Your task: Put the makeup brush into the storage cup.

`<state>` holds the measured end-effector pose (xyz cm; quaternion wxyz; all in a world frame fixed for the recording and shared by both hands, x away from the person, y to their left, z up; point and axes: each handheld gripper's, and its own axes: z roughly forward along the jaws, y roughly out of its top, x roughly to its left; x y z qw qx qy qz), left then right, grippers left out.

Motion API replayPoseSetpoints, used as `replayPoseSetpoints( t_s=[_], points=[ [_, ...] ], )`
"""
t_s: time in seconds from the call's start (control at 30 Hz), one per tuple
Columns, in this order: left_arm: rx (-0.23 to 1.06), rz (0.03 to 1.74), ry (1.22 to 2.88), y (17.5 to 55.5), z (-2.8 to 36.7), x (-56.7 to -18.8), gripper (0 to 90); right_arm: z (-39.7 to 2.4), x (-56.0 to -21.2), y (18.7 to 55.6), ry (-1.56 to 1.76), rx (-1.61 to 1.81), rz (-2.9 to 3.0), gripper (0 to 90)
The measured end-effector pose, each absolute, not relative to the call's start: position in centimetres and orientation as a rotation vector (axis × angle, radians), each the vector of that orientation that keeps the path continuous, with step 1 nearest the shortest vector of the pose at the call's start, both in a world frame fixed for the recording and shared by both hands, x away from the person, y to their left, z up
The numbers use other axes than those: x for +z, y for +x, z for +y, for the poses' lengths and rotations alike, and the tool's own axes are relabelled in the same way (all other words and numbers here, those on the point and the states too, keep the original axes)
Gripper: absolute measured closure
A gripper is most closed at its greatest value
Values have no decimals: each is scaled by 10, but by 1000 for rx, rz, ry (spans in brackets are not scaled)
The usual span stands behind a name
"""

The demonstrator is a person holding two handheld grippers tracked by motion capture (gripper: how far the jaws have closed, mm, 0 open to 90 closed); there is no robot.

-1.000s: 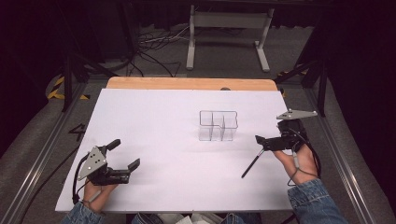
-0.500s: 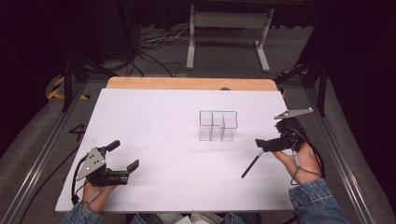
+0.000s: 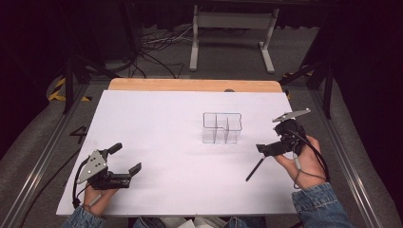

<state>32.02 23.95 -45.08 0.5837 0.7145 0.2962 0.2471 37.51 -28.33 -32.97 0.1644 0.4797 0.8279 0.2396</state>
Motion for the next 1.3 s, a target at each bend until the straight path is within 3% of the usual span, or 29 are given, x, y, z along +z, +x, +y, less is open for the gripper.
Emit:
replayPoseSetpoints(
  t_s=[0.7, 1.3],
  points=[
    [580, 721, 1661, 319, 247, -453, 25, -276, -373, 383, 1477, 544, 2435, 1],
    [580, 724, 1661, 319, 248, -453, 27, -273, -390, 384, 1489, 420, 2437, 5]
  ],
)
